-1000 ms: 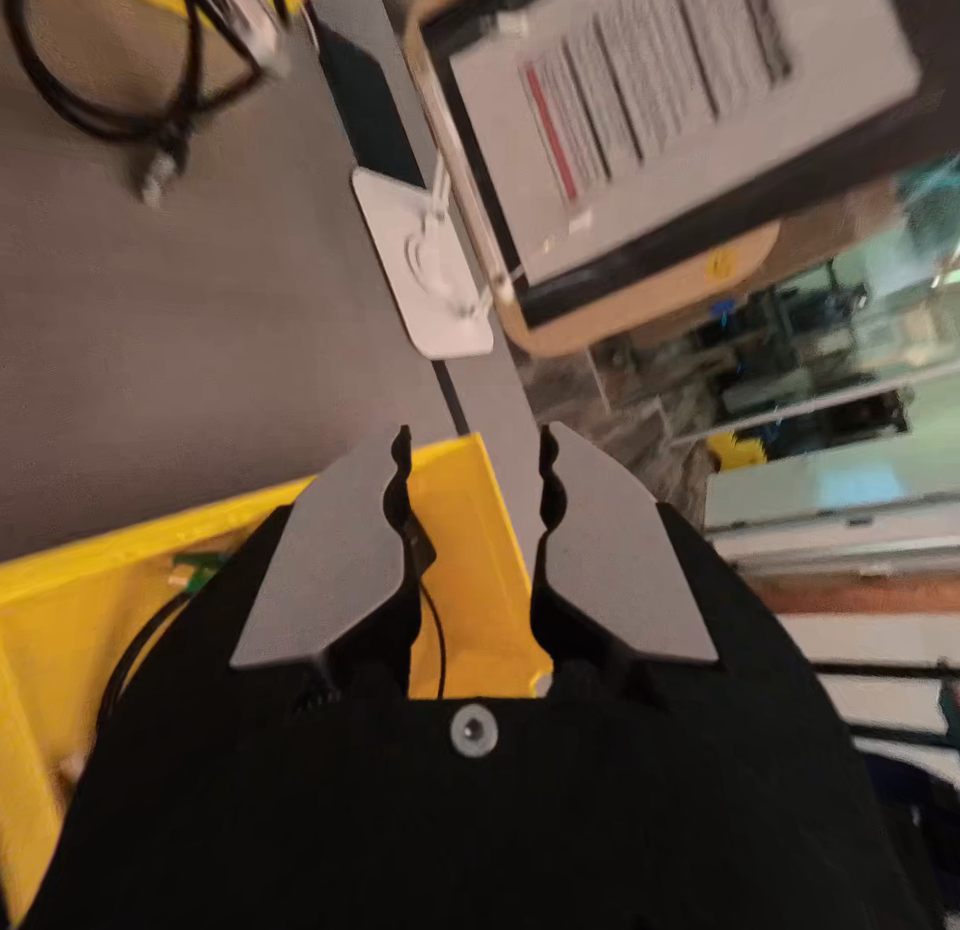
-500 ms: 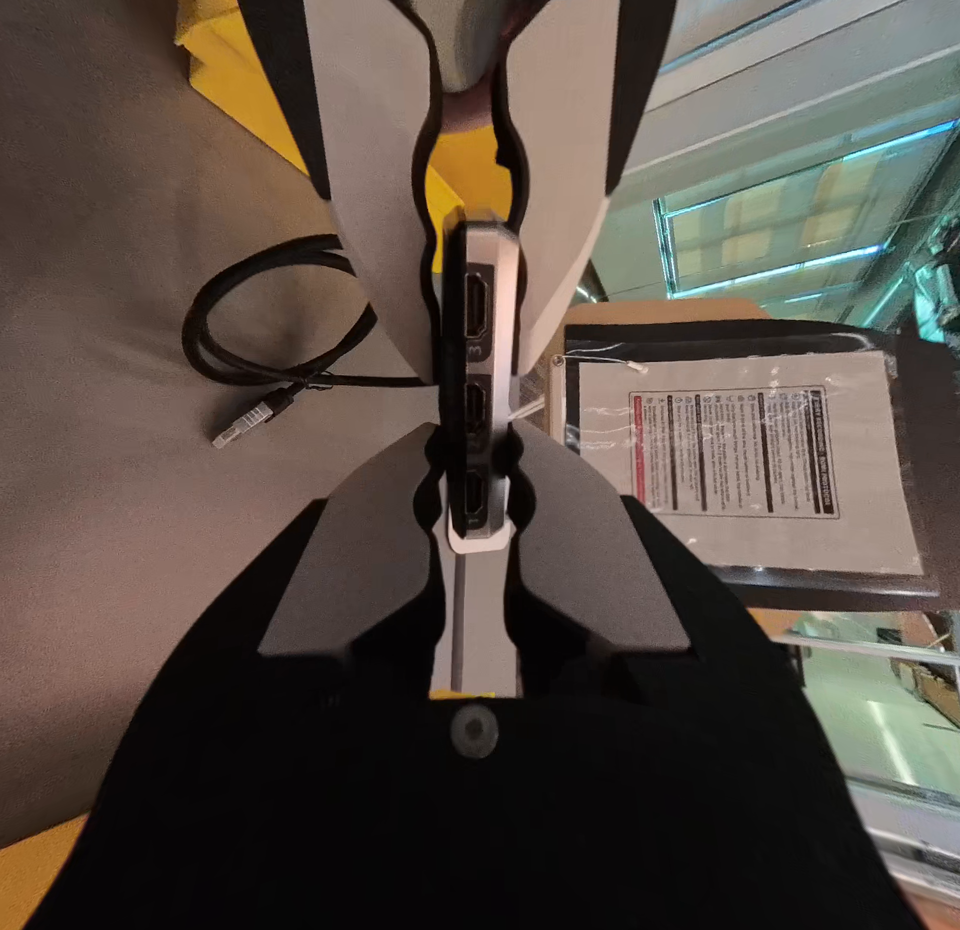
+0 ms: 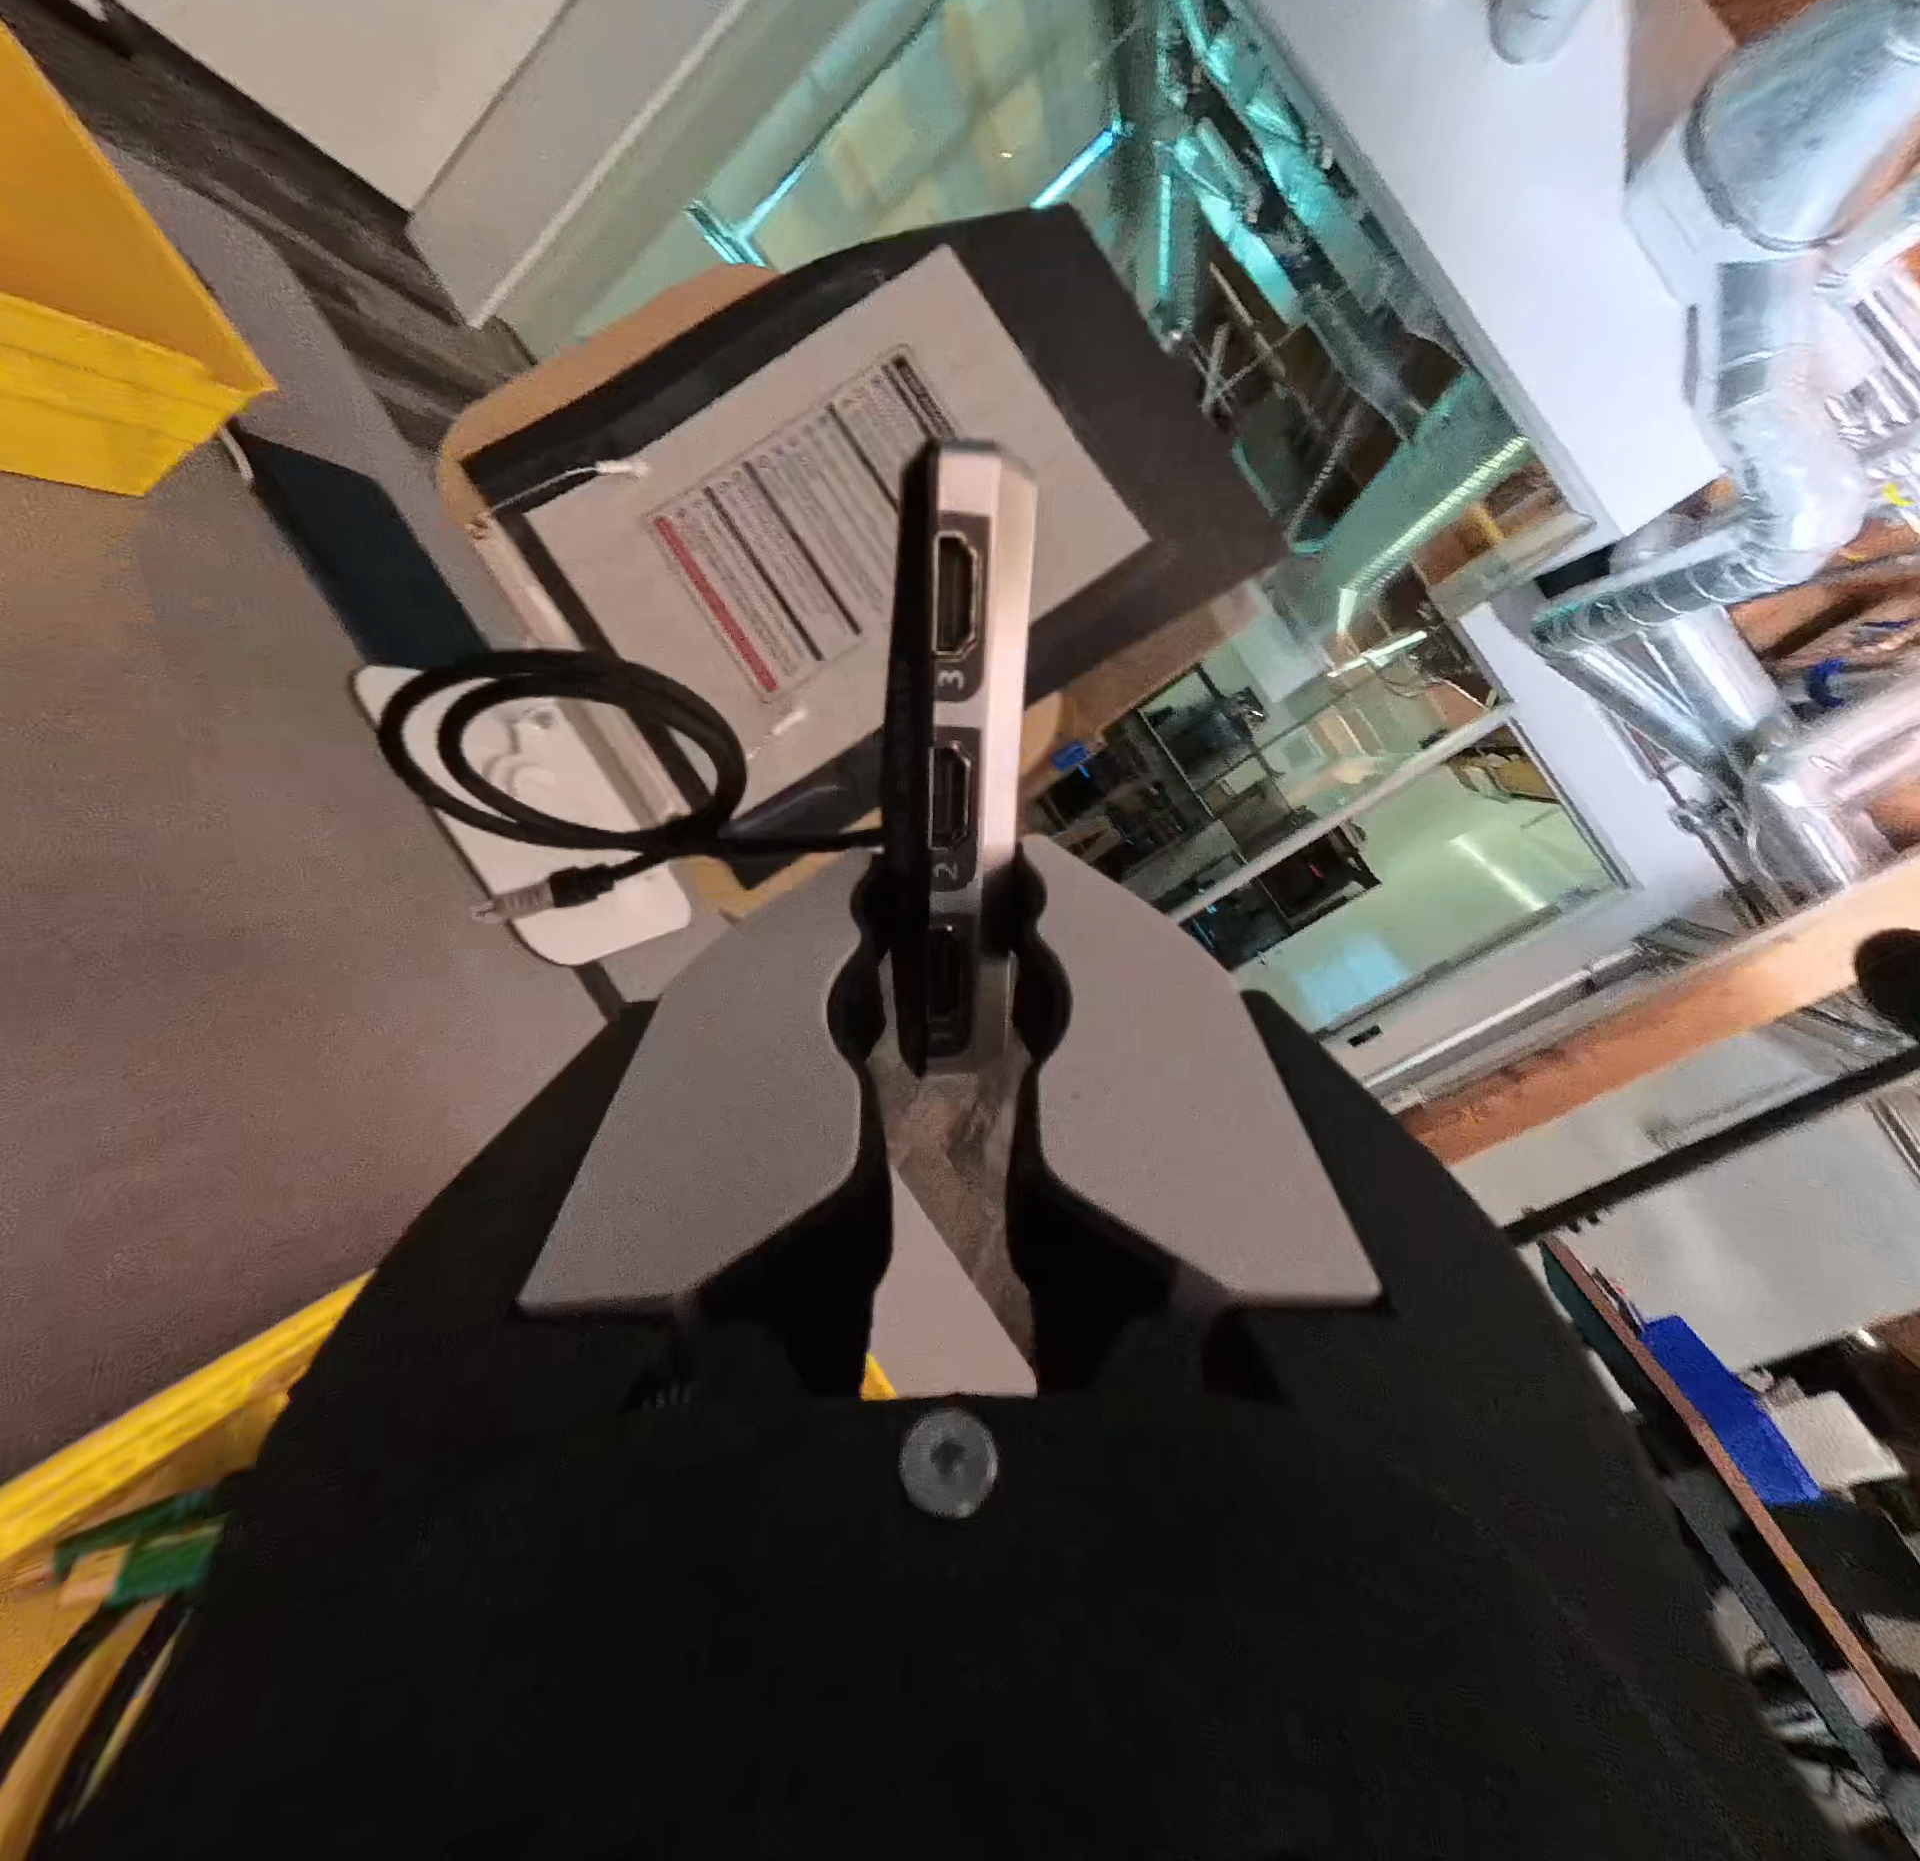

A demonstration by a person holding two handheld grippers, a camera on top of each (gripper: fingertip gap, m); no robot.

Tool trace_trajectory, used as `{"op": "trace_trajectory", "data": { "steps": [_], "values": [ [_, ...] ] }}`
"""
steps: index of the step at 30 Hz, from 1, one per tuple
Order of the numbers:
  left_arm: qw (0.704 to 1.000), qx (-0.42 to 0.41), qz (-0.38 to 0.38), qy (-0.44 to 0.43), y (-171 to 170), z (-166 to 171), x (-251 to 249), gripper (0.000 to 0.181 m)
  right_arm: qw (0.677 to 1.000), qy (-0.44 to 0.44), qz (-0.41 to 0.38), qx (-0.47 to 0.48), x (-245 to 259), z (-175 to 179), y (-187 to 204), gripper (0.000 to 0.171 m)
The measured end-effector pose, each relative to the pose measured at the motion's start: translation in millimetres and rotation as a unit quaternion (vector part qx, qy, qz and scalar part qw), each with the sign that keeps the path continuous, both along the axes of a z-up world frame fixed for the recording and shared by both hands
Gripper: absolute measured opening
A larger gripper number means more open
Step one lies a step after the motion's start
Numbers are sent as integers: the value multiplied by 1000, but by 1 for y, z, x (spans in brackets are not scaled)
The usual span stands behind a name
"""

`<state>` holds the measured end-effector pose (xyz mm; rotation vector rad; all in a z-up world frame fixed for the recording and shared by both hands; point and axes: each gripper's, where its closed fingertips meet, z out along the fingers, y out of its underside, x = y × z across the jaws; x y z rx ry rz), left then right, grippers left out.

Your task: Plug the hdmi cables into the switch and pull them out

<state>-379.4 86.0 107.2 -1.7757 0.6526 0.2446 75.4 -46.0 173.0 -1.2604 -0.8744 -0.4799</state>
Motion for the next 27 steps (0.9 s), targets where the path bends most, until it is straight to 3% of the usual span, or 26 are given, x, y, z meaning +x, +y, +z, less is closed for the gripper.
{"op": "trace_trajectory", "data": {
  "steps": [1,5,10,16,20,24,27],
  "values": [
    [1000,-20,21,-11,5,-8,-17,47,1000,10,-13,14,11,7,-4,22],
    [998,-26,51,-41,18,-19,-57,42,997,40,-60,36,52,20,-12,22],
    [995,-47,74,-37,19,-30,-75,42,992,57,-110,20,100,8,-12,22],
    [992,-82,92,-26,19,-45,-83,43,993,50,-103,10,104,5,-19,22],
    [986,-126,112,-5,21,-67,-96,44,986,31,-103,-128,105,-46,5,22],
    [984,-140,108,-8,24,-76,-97,43,963,30,-46,-263,103,-118,37,22],
    [986,-133,103,-6,25,-74,-95,41,940,13,-69,-333,113,-165,61,24]
  ]
}}
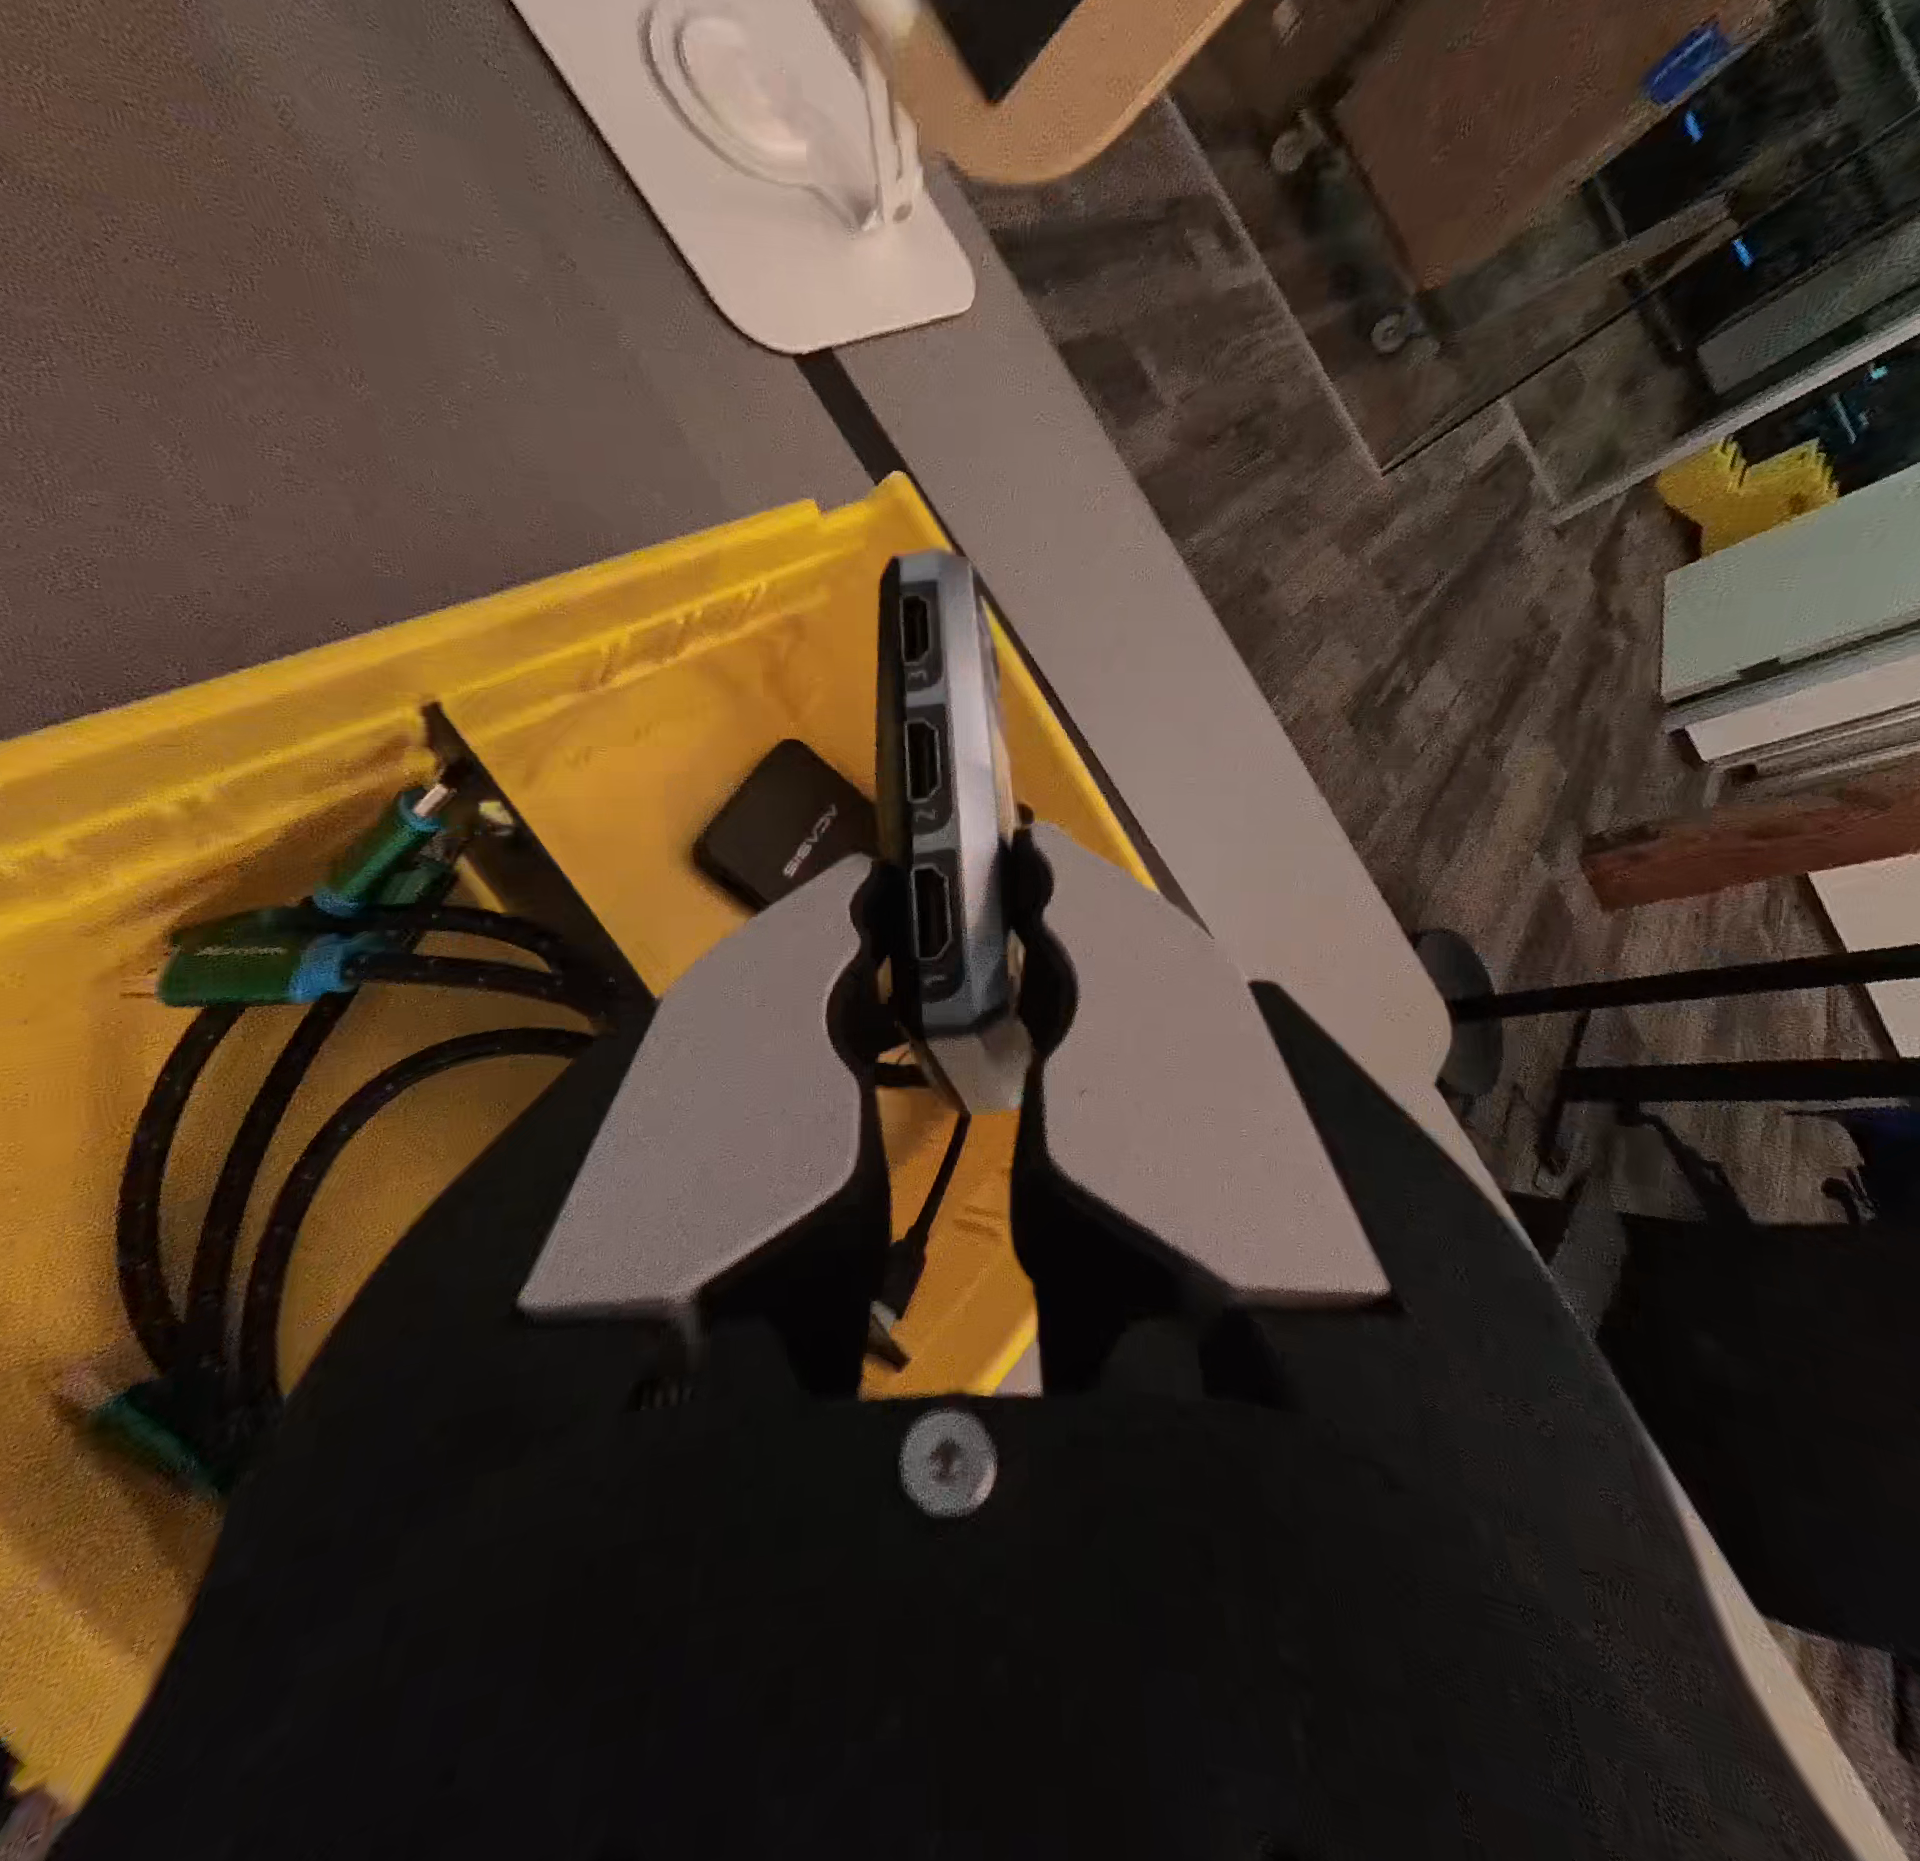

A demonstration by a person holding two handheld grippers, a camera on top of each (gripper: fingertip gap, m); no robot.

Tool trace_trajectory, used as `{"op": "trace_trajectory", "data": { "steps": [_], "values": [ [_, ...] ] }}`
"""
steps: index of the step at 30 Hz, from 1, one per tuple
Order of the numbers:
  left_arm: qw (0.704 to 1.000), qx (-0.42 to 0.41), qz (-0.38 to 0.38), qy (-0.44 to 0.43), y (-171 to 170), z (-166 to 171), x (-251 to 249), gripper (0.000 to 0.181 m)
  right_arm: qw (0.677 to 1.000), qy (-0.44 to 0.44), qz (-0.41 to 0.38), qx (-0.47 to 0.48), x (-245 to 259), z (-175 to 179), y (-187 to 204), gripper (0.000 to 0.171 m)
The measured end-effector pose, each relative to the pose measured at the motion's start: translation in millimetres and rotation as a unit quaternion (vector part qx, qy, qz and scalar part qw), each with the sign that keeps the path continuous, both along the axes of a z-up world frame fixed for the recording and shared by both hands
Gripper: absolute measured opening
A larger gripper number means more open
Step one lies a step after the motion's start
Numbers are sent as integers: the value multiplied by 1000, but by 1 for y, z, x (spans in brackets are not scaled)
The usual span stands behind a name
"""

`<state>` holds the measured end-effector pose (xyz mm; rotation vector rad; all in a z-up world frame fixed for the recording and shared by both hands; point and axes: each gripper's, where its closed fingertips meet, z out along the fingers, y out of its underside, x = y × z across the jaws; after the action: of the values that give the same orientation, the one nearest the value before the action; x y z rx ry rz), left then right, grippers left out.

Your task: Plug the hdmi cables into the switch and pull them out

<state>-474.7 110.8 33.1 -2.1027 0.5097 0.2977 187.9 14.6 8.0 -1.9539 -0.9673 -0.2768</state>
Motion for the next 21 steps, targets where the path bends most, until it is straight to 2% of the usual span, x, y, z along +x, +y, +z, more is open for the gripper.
{"op": "trace_trajectory", "data": {
  "steps": [6,8,12,15,19,21],
  "values": [
    [1000,11,-9,11,2,4,6,39,984,-92,94,-124,-36,-67,6,28],
    [1000,11,-13,14,2,4,9,39,972,-129,84,-176,-39,-87,7,29],
    [1000,2,-25,15,4,0,14,39,967,-145,43,-207,-42,-94,15,34],
    [1000,-11,-13,17,4,-6,6,40,970,-142,48,-193,-44,-81,7,38],
    [999,-35,10,4,1,-15,-10,41,993,-69,31,-87,-40,-18,-4,45],
    [998,-58,21,-1,-1,-24,-17,43,999,-20,4,-39,-26,8,-12,54]
  ]
}}
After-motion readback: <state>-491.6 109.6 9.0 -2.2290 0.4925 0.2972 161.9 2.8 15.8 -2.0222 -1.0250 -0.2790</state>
